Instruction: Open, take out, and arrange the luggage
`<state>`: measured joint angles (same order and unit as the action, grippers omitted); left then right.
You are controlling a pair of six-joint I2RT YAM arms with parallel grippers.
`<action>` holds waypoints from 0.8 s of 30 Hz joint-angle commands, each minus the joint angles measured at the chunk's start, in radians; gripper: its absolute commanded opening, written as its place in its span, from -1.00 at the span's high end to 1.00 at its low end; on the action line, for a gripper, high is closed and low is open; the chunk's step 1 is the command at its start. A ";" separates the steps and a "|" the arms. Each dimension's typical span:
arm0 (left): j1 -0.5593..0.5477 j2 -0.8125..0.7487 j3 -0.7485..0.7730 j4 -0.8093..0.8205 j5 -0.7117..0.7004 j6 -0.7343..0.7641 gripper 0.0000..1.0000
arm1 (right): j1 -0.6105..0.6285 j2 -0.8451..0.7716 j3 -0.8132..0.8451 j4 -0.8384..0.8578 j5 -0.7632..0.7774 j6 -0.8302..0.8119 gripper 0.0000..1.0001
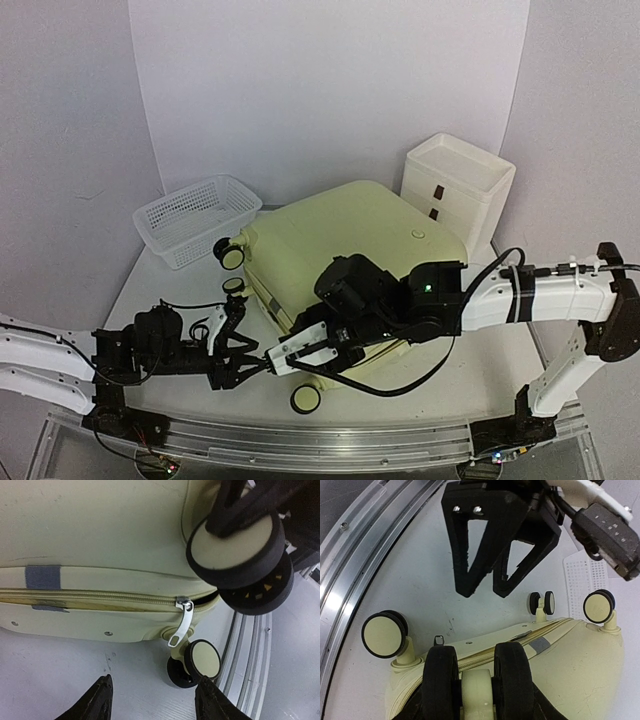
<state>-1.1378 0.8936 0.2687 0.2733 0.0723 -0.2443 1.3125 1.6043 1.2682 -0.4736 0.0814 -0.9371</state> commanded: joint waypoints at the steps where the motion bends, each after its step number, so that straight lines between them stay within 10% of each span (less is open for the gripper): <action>1: -0.100 0.086 0.016 0.129 -0.153 0.214 -0.17 | -0.020 -0.102 0.014 0.138 -0.026 0.182 1.00; 24: -0.263 0.525 0.019 0.679 -0.323 0.420 -0.09 | -0.040 -0.126 -0.016 0.202 -0.065 0.212 1.00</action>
<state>-1.3766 1.3460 0.2310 0.7551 -0.1986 0.1497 1.2972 1.5784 1.2289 -0.4267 0.0395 -0.9379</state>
